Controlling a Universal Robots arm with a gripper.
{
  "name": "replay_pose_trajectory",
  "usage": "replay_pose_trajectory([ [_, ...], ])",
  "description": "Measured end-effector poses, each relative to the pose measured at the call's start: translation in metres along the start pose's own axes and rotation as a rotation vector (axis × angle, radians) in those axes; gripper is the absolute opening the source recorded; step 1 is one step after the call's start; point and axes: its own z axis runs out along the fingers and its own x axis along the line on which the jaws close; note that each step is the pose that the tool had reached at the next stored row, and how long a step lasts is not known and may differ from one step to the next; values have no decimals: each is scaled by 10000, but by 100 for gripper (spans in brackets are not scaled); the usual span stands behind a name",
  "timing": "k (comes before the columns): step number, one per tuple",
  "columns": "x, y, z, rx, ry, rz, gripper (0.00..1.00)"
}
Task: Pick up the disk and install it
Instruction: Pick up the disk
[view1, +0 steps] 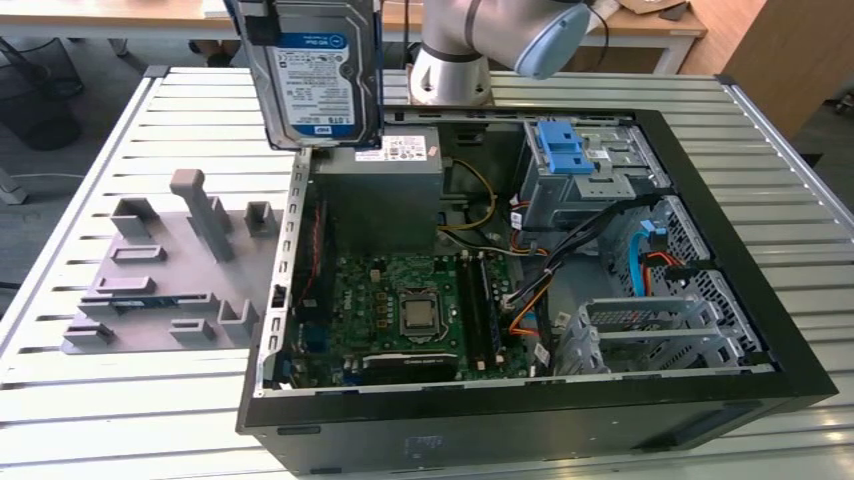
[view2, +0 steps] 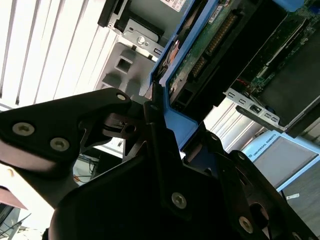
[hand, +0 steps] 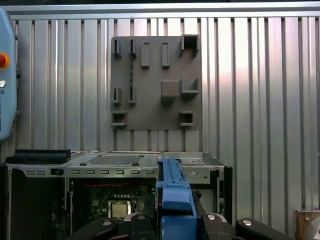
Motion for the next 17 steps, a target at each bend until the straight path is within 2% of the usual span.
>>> replay_pose_trajectory([
  [4,63,-35,1,1,-1,1,36],
  [13,117,-242,-2,-1,1,0,36],
  [17,126,-310,-3,-1,0,0,36],
])
